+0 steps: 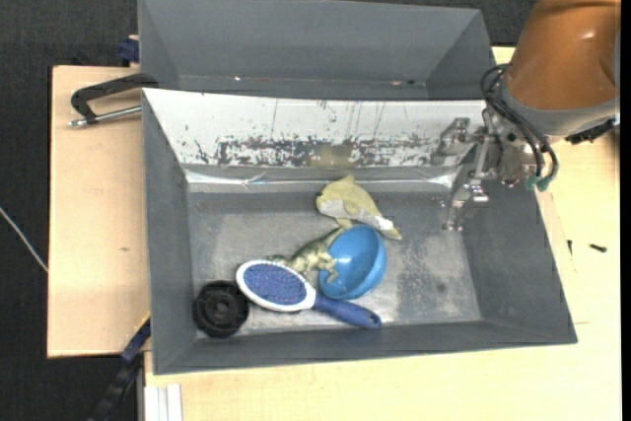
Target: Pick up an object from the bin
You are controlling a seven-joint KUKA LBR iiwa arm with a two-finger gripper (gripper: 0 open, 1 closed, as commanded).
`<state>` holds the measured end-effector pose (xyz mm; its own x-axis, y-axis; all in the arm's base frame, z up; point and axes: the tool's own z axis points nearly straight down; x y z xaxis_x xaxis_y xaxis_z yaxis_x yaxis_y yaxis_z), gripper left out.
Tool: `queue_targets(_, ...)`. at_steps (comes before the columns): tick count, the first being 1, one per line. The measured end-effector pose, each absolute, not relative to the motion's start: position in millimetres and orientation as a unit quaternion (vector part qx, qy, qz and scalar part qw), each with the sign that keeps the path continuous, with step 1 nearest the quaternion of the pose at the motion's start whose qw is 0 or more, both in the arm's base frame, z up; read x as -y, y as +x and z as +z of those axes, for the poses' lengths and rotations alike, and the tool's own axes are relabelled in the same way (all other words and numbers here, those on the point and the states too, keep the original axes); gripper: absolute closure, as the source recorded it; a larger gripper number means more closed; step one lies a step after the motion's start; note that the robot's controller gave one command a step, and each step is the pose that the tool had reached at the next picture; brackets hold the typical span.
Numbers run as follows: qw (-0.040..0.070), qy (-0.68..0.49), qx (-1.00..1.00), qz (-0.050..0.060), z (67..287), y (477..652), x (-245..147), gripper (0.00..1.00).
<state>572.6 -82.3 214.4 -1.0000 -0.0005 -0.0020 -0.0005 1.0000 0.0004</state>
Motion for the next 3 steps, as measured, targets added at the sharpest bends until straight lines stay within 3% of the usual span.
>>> queue_targets(1, -0.002, -0.097, -0.995, 0.002, 132.5, 587.0, 16.9, 0.0)
queue_targets(2, 0.005, -0.143, -0.99, -0.001, 84.4, 583.6, 6.6, 0.0)
queue_targets(3, 0.012, -0.143, -0.99, -0.001, 88.5, 586.8, 5.5, 1.0)
